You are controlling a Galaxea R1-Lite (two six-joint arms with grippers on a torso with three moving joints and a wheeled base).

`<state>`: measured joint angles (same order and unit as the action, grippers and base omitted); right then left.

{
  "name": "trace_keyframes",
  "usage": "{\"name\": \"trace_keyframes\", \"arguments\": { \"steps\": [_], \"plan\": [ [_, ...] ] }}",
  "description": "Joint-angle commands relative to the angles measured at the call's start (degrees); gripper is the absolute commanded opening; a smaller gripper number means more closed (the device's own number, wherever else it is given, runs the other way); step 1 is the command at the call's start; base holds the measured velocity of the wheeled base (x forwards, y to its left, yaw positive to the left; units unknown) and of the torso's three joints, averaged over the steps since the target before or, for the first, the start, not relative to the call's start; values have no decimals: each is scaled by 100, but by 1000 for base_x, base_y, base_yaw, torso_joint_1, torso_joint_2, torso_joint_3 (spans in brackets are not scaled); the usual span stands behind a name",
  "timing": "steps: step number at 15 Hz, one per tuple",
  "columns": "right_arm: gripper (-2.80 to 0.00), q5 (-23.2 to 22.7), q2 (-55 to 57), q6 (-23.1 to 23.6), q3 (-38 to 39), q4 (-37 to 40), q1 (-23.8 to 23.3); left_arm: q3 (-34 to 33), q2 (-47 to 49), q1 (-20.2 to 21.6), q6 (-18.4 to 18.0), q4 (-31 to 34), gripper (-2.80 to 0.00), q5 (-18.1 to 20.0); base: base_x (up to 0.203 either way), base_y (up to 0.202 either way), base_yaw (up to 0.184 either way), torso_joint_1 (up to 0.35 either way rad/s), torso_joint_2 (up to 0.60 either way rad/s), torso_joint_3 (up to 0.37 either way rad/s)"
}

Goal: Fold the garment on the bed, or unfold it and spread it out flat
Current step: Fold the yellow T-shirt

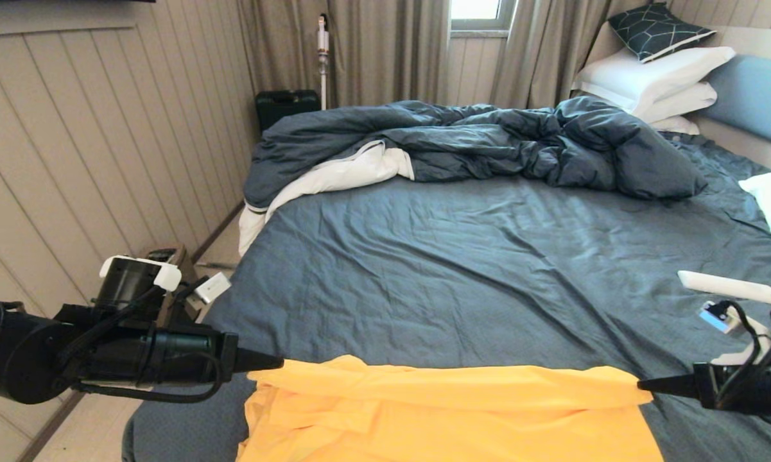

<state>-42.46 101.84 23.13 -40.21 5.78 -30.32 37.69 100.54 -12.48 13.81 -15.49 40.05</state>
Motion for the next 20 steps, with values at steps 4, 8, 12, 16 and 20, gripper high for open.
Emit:
{"name": "trace_keyframes", "arguments": {
  "steps": [4, 8, 12, 16, 20],
  "plan": [
    [0, -65, -30, -1, -36, -7, -80, -208, -474, 49, 28, -159, 0, 14, 0, 0, 0, 0, 0, 0],
    [0, -86, -68, -70, -348, 28, -96, 306, -703, 176, 349, -181, 0, -28, 0, 0, 0, 0, 0, 0],
    [0, -87, 36, -238, -730, 46, -58, 629, -449, 357, 407, -182, 0, -64, 0, 0, 0, 0, 0, 0],
    [-280, -69, 315, -493, -1012, 41, 133, 980, 117, 469, 418, -143, 0, -61, 0, 0, 0, 0, 0, 0],
    [-280, -78, 277, -770, -1374, 41, 509, 1860, 701, 357, 478, 189, 0, -140, 0, 0, 0, 0, 0, 0]
  ]
}}
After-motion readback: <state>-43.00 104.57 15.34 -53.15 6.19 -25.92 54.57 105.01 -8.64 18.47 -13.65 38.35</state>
